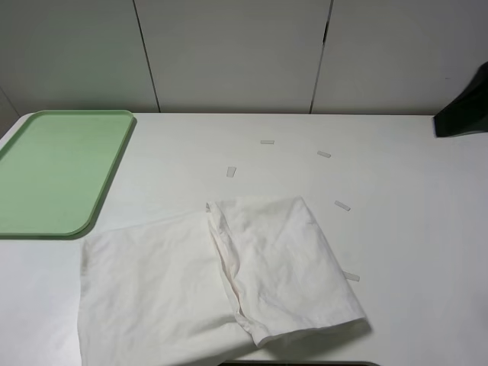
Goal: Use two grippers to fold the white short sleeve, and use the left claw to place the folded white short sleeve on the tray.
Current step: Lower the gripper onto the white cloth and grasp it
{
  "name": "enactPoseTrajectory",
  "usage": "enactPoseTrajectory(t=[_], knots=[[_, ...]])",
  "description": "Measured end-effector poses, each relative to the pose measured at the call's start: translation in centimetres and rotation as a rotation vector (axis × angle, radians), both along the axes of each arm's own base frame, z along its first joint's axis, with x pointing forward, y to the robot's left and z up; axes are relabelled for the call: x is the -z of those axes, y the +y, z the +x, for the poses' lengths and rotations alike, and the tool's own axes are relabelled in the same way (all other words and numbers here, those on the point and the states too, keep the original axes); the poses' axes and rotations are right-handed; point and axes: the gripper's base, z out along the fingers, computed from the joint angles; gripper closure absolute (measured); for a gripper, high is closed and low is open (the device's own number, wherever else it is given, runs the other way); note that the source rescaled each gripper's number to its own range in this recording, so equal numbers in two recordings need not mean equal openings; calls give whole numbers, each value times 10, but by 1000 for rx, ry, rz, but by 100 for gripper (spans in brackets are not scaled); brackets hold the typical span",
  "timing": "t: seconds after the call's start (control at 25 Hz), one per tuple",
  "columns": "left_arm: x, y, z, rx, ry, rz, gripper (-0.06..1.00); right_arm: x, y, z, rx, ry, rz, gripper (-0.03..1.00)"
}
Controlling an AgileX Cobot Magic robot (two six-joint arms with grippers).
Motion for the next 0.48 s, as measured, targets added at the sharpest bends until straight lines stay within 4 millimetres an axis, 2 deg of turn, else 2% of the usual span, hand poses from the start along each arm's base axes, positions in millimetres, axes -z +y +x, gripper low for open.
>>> enactPoseTrajectory(t=[0.08,0.12,0.32,0.4,0.48], knots=[[0,0,0,0,0,0,6,-32,-35,-24,130,-159,41,-3],[0,0,0,0,0,0,6,-40,-45,-34,172,-208,46,-3],[0,0,0,0,0,0,6,-49,-59,-56,238,-291,59,-3],[0,0,0,0,0,0,6,-53,-69,-75,273,-375,39,-3],[0,0,0,0,0,0,6,-54,-75,-105,272,-501,21,-3]])
